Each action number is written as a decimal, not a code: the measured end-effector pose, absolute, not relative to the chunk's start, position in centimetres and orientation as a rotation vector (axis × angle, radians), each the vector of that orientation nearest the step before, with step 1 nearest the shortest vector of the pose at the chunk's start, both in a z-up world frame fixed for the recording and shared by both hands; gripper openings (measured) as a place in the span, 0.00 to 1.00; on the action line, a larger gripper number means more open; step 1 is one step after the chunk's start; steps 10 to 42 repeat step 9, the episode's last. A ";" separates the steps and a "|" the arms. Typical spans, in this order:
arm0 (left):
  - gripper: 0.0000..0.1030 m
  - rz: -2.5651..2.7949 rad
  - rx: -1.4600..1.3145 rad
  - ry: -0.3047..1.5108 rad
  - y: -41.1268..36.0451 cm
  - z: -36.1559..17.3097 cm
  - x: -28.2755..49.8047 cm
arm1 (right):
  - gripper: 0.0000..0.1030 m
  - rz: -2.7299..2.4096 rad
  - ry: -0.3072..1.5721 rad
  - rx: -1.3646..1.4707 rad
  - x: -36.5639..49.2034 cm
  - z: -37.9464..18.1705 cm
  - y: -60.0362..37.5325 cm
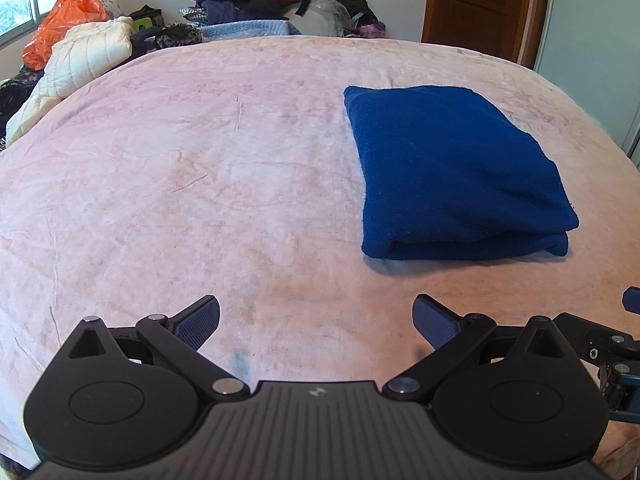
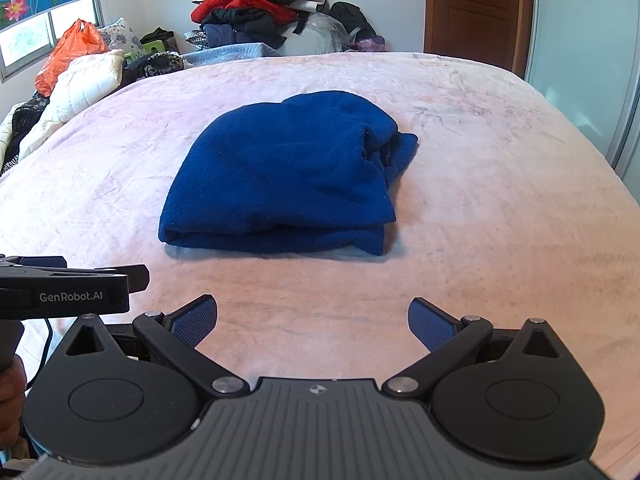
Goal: Fold small clothes
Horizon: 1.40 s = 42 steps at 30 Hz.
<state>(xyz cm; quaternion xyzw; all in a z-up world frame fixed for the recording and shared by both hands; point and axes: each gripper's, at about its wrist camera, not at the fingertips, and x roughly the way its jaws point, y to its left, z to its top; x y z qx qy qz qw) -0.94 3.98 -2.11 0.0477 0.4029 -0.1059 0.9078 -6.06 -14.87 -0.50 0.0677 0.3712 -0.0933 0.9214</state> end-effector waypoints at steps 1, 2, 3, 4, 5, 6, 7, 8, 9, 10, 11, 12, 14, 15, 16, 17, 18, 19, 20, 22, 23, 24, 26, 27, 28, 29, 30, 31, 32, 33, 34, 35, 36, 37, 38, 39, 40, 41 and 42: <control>1.00 -0.217 0.101 0.830 4.0 -2.1 -1.0 | 1.00 -0.193 0.762 0.139 -6.1 -0.5 -14.9; 1.00 -0.216 0.104 0.829 4.0 -2.1 -1.0 | 1.00 -0.194 0.761 0.139 -6.1 -0.5 -14.9; 1.00 -0.215 0.106 0.827 4.0 -2.1 -1.0 | 1.00 -0.194 0.761 0.139 -6.1 -0.5 -14.9; 1.00 -0.216 0.108 0.823 3.9 -2.1 -1.1 | 1.00 -0.195 0.762 0.139 -6.0 -0.6 -15.0; 1.00 -0.218 0.111 0.818 3.9 -2.0 -1.1 | 1.00 -0.196 0.762 0.140 -6.0 -0.6 -15.1; 1.00 -0.219 0.114 0.813 3.9 -2.0 -1.2 | 1.00 -0.196 0.763 0.143 -6.0 -0.7 -15.1; 1.00 -0.218 0.118 0.807 3.9 -2.0 -1.2 | 1.00 -0.196 0.763 0.146 -6.0 -0.7 -15.2; 1.00 -0.218 0.122 0.802 3.9 -1.9 -1.3 | 1.00 -0.195 0.764 0.148 -6.0 -0.8 -15.3; 1.00 -0.226 0.123 0.798 3.9 -1.9 -1.2 | 1.00 -0.195 0.765 0.150 -6.0 -0.8 -15.3; 1.00 -0.226 0.123 0.798 3.9 -1.9 -1.2 | 1.00 -0.195 0.765 0.150 -6.0 -0.8 -15.3; 1.00 -0.226 0.123 0.798 3.9 -1.9 -1.2 | 1.00 -0.195 0.765 0.150 -6.0 -0.8 -15.3; 1.00 -0.226 0.123 0.798 3.9 -1.9 -1.2 | 1.00 -0.195 0.765 0.150 -6.0 -0.8 -15.3; 1.00 -0.226 0.123 0.798 3.9 -1.9 -1.2 | 1.00 -0.195 0.765 0.150 -6.0 -0.8 -15.3; 1.00 -0.226 0.123 0.798 3.9 -1.9 -1.2 | 1.00 -0.195 0.765 0.150 -6.0 -0.8 -15.3; 1.00 -0.226 0.123 0.798 3.9 -1.9 -1.2 | 1.00 -0.195 0.765 0.150 -6.0 -0.8 -15.3; 1.00 -0.226 0.123 0.798 3.9 -1.9 -1.2 | 1.00 -0.195 0.765 0.150 -6.0 -0.8 -15.3; 1.00 -0.226 0.123 0.798 3.9 -1.9 -1.2 | 1.00 -0.195 0.765 0.150 -6.0 -0.8 -15.3; 1.00 -0.226 0.123 0.798 3.9 -1.9 -1.2 | 1.00 -0.195 0.765 0.150 -6.0 -0.8 -15.3; 1.00 -0.226 0.123 0.798 3.9 -1.9 -1.2 | 1.00 -0.195 0.765 0.150 -6.0 -0.8 -15.3; 1.00 -0.226 0.123 0.798 3.9 -1.9 -1.2 | 1.00 -0.195 0.765 0.150 -6.0 -0.8 -15.3; 1.00 -0.226 0.123 0.798 3.9 -1.9 -1.2 | 1.00 -0.195 0.765 0.150 -6.0 -0.8 -15.3; 1.00 -0.226 0.123 0.798 3.9 -1.9 -1.2 | 1.00 -0.195 0.765 0.150 -6.0 -0.8 -15.3; 1.00 -0.226 0.123 0.798 3.9 -1.9 -1.2 | 1.00 -0.195 0.765 0.150 -6.0 -0.8 -15.3; 1.00 -0.226 0.123 0.798 3.9 -1.9 -1.2 | 1.00 -0.195 0.765 0.150 -6.0 -0.8 -15.3; 1.00 -0.226 0.123 0.798 3.9 -1.9 -1.2 | 1.00 -0.195 0.765 0.150 -6.0 -0.8 -15.3; 1.00 -0.226 0.123 0.798 3.9 -1.9 -1.2 | 1.00 -0.195 0.765 0.150 -6.0 -0.8 -15.3; 1.00 -0.226 0.123 0.798 3.9 -1.9 -1.2 | 1.00 -0.195 0.765 0.150 -6.0 -0.8 -15.3; 1.00 -0.226 0.123 0.798 3.9 -1.9 -1.2 | 1.00 -0.195 0.765 0.150 -6.0 -0.8 -15.3; 1.00 -0.226 0.123 0.798 3.9 -1.9 -1.2 | 1.00 -0.195 0.765 0.150 -6.0 -0.8 -15.3; 1.00 -0.226 0.123 0.798 3.9 -1.9 -1.2 | 1.00 -0.195 0.765 0.150 -6.0 -0.8 -15.3; 1.00 -0.226 0.123 0.798 3.9 -1.9 -1.2 | 1.00 -0.195 0.765 0.150 -6.0 -0.8 -15.3; 1.00 -0.226 0.123 0.798 3.9 -1.9 -1.2 | 1.00 -0.195 0.765 0.150 -6.0 -0.8 -15.3; 1.00 -0.226 0.123 0.798 3.9 -1.9 -1.2 | 1.00 -0.195 0.765 0.150 -6.0 -0.8 -15.3; 1.00 -0.226 0.123 0.798 3.9 -1.9 -1.2 | 1.00 -0.195 0.765 0.150 -6.0 -0.8 -15.3; 1.00 -0.226 0.123 0.798 3.9 -1.9 -1.2 | 1.00 -0.195 0.765 0.150 -6.0 -0.8 -15.3; 1.00 -0.226 0.123 0.798 3.9 -1.9 -1.2 | 1.00 -0.195 0.765 0.150 -6.0 -0.8 -15.3; 1.00 -0.226 0.123 0.798 3.9 -1.9 -1.2 | 1.00 -0.195 0.765 0.150 -6.0 -0.8 -15.3; 1.00 -0.226 0.123 0.798 3.9 -1.9 -1.2 | 1.00 -0.195 0.765 0.150 -6.0 -0.8 -15.3; 1.00 -0.226 0.123 0.798 3.9 -1.9 -1.2 | 1.00 -0.195 0.765 0.150 -6.0 -0.8 -15.3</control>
